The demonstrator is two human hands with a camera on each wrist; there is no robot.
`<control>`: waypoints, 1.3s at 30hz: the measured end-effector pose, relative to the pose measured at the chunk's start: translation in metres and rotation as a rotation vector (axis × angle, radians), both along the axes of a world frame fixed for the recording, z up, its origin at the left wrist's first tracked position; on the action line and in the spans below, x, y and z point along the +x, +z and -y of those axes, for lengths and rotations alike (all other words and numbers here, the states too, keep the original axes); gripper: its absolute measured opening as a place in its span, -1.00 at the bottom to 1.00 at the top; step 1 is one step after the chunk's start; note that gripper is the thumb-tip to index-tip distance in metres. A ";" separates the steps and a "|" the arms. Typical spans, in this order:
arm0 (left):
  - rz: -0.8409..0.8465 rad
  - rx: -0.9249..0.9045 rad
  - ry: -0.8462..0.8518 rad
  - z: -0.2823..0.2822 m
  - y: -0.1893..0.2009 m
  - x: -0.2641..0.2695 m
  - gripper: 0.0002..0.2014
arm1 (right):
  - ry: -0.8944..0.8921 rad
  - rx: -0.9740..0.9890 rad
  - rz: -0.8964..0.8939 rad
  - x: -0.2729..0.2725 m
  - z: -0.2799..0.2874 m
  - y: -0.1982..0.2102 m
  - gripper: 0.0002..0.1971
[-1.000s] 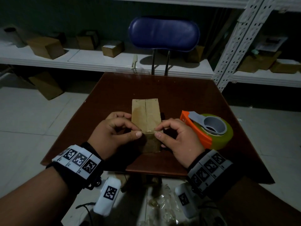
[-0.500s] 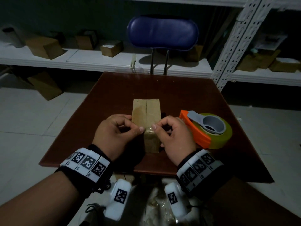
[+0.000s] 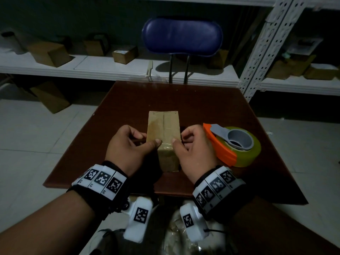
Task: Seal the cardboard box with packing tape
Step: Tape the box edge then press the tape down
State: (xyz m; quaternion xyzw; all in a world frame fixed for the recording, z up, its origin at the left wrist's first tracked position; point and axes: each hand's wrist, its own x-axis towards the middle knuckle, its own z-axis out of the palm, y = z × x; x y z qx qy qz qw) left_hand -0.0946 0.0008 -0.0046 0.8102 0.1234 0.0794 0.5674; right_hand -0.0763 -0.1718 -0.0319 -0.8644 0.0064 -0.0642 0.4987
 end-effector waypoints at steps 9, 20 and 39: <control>0.006 0.076 -0.024 0.003 0.005 -0.001 -0.65 | 0.042 0.081 -0.086 -0.006 -0.010 0.002 -0.23; -0.019 -0.007 0.008 0.007 -0.005 0.003 -0.69 | -0.024 0.319 -0.137 0.006 -0.019 -0.004 -0.46; -0.099 0.012 -0.153 0.018 -0.011 0.012 -0.36 | 0.148 0.351 -0.223 0.004 -0.026 -0.002 -0.44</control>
